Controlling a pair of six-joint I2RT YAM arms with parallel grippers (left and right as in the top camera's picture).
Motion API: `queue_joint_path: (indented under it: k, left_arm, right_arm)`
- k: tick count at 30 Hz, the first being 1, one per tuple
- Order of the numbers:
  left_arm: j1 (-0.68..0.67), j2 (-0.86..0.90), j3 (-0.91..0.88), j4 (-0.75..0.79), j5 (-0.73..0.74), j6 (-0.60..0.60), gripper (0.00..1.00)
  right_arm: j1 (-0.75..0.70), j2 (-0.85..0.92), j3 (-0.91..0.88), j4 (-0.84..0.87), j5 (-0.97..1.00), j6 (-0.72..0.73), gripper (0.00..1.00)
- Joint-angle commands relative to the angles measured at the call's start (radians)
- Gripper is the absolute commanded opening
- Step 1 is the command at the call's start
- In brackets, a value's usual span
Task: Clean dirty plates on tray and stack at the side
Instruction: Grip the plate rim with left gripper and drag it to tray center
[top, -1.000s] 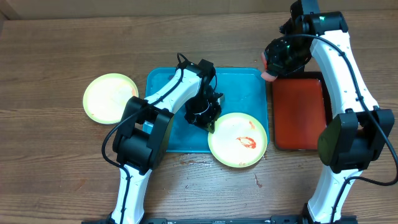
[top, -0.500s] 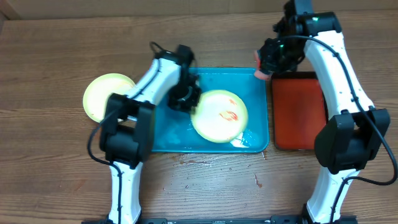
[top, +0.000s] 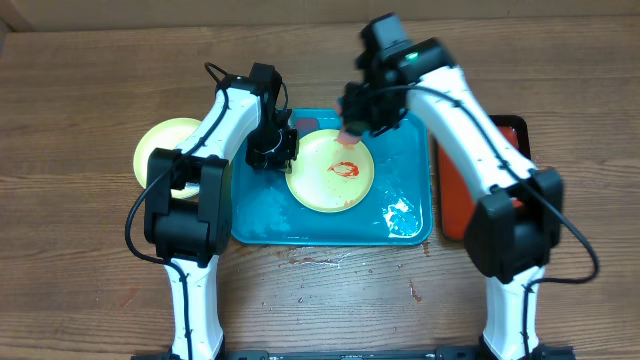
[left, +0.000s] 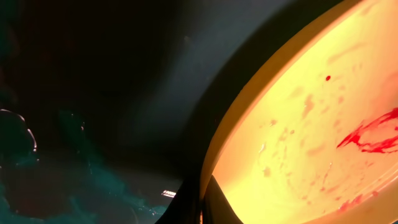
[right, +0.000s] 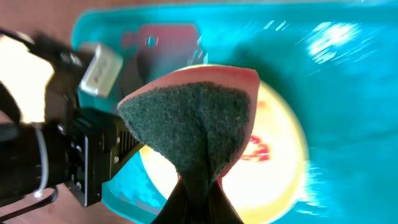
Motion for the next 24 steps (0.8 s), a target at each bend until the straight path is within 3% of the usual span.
queue_joint_path:
  k: [1,8,24]
  left_arm:
    - [-0.006,-0.036,0.021,0.010,-0.020,-0.039,0.04]
    - [-0.005,-0.036,0.021,0.018,-0.020,-0.039,0.04]
    - [-0.003,-0.036,0.021,0.030,-0.016,-0.039,0.04]
  right_arm:
    - [0.045,0.054,0.006,0.006,0.014,0.100,0.04]
    - [0.115,0.116,0.006,0.039,0.089,0.263,0.04]
    - [0.146,0.140,0.001,0.154,0.100,0.404,0.04]
